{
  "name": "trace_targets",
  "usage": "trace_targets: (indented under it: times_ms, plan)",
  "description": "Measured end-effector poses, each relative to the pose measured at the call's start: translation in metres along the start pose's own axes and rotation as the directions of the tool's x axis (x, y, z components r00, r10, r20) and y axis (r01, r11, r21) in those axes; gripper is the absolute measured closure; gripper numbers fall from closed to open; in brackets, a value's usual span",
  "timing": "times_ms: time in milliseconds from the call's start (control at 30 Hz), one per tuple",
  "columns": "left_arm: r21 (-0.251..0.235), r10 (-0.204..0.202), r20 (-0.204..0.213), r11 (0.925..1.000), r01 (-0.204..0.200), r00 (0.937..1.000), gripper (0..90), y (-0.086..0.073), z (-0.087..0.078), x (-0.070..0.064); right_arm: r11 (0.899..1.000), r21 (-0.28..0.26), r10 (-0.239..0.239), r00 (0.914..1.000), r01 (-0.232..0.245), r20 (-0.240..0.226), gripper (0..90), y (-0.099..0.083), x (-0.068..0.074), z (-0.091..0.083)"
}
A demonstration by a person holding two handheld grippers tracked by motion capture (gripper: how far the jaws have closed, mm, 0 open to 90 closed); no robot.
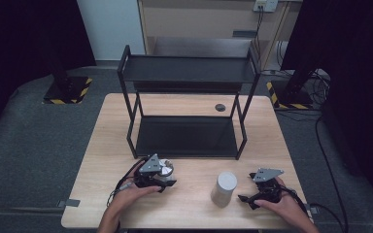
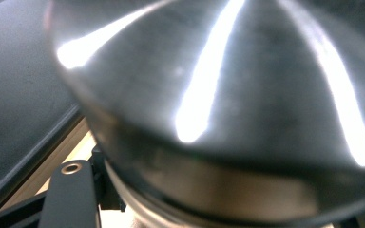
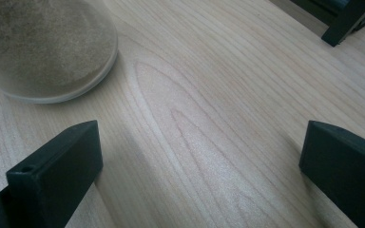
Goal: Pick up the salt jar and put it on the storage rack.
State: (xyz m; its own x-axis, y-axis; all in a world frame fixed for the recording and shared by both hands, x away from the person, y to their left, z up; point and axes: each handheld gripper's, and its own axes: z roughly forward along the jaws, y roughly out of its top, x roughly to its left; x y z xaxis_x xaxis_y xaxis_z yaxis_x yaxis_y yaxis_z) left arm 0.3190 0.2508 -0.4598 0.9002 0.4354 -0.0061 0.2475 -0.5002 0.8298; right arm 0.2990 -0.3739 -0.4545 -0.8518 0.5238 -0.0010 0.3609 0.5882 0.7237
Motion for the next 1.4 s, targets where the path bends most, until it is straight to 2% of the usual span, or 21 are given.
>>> trace_targets:
  times_ms: [567, 1200, 1400]
  plan:
    - [0.008, 0.024, 0.022, 0.9997, -0.024, 0.9995, 29.8, 0.006, -0.001, 0.001, 1.000, 0.000, 0.003, 1.0000, -0.003, 0.001, 1.4, 0.000, 0.000, 0.000]
    - [0.019, 0.079, 0.091, 0.9965, -0.081, 0.9927, 29.9, 0.020, -0.010, -0.002, 1.000, 0.000, 0.002, 1.0000, -0.002, 0.001, 1.4, 0.000, 0.000, 0.000]
    - [0.021, 0.080, 0.104, 0.9964, -0.083, 0.9914, 29.9, 0.021, -0.012, -0.001, 1.000, 0.000, 0.003, 1.0000, -0.003, 0.001, 1.4, 0.000, 0.000, 0.000]
